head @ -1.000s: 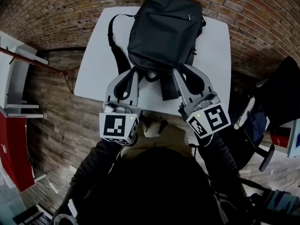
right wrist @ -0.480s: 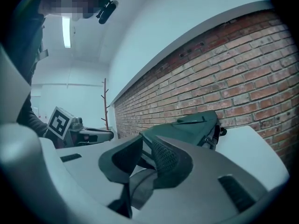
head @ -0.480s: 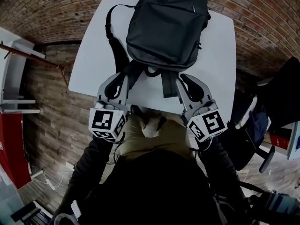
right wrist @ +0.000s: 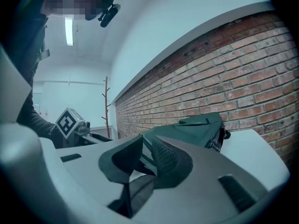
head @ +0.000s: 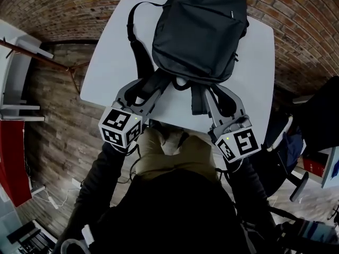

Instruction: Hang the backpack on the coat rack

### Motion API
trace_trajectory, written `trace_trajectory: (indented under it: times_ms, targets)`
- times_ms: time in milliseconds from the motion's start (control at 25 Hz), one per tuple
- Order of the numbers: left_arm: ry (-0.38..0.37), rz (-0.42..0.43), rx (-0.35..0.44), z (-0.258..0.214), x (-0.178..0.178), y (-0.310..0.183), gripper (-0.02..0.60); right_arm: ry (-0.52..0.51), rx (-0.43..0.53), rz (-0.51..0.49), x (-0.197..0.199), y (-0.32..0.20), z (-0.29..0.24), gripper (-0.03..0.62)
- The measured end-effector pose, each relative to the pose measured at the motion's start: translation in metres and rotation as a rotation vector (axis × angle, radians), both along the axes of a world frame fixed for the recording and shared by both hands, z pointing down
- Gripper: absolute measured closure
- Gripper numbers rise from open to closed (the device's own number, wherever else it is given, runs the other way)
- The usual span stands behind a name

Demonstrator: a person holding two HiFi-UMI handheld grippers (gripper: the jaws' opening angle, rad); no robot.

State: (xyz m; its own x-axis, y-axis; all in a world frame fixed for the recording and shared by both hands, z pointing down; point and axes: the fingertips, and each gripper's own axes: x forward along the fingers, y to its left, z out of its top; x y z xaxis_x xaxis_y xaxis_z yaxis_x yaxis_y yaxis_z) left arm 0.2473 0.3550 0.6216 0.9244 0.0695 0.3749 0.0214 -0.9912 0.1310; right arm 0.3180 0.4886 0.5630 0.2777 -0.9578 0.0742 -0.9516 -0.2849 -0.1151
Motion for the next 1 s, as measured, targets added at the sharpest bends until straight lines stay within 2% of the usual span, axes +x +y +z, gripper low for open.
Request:
trace_trajectory:
  times_ms: [120,200,280,360,480,760,1000]
  targets:
    - [-0.048,0.013,0.005,0.015,0.004,-0.004,0.374,-0.002,-0.005,0.011,0.002,-0.002,0.005,0.530]
    - [-0.054,0.017,0.012,0.018,0.007,-0.007,0.381,-0.007,-0.010,0.026,0.005,-0.001,0.010,0.530]
    - [-0.058,0.029,0.005,0.018,0.009,-0.009,0.451,-0.021,-0.024,0.039,0.008,0.000,0.015,0.530]
    - [-0.072,0.051,-0.012,0.018,0.011,-0.007,0.472,-0.045,-0.049,0.038,0.009,0.002,0.021,0.529]
    - [-0.087,0.069,-0.034,0.017,0.014,-0.005,0.493,-0.105,-0.095,0.006,0.007,0.008,0.032,0.528]
    - [-0.085,0.068,-0.061,0.018,0.013,-0.005,0.502,-0.262,-0.191,-0.018,0.002,0.015,0.076,0.420]
    - [-0.089,0.084,-0.064,0.019,0.014,-0.003,0.503,-0.421,-0.222,-0.036,0.000,0.017,0.096,0.414]
